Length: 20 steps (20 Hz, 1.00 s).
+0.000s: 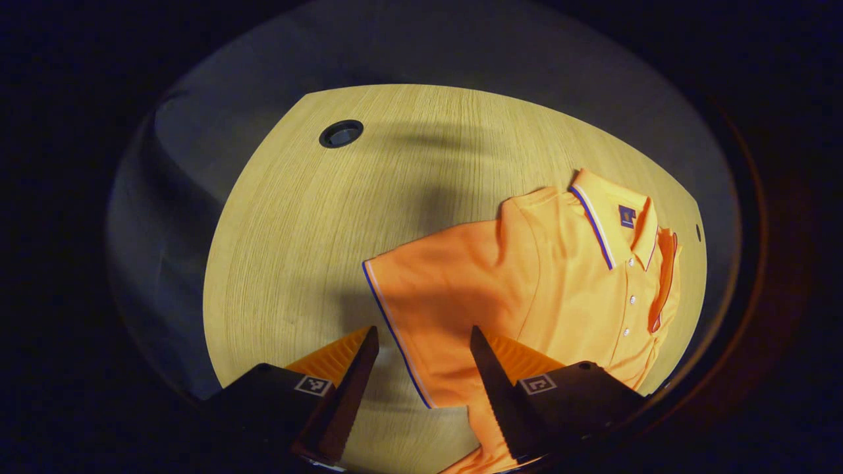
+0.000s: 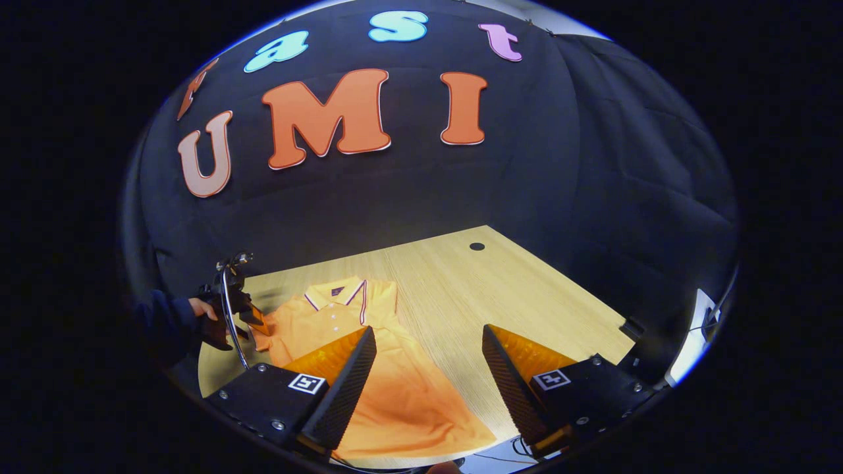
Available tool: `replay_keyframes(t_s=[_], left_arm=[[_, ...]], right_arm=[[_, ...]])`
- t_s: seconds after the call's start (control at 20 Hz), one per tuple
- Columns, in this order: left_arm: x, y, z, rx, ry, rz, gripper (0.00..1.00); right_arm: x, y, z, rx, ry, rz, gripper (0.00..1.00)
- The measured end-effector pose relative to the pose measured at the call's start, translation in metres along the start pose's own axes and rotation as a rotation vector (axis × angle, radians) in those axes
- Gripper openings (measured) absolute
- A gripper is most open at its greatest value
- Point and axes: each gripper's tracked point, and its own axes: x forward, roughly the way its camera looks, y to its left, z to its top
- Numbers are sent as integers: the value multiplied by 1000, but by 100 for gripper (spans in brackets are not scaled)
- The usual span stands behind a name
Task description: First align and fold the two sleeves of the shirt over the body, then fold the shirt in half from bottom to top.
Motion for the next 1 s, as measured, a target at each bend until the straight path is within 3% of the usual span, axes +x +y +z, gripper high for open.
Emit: replay_keyframes(t_s=[0.1,0.15,0.2,0.35,0.45,0.75,1.0], left_arm=[[4,-6,3,-31,-16,-21,83],[3,-8,-2,-26,-8,-27,68],[-2,-8,3,-22,-25,-42,60],[-2,-19,5,12,-42,-105,12],[-8,-30,6,29,-60,-171,11],[-48,-69,28,114,-202,-270,11],[-58,-110,31,203,-210,-299,11]], right_arm=[[-2,-3,-1,3,1,-9,99],[-3,-5,0,7,0,-11,99],[-3,-6,-2,15,2,-14,99],[-3,-11,-6,23,8,-24,99],[-3,-11,-6,32,10,-20,99],[-2,-14,-10,38,19,-15,99],[-6,-14,-13,29,22,-19,99]])
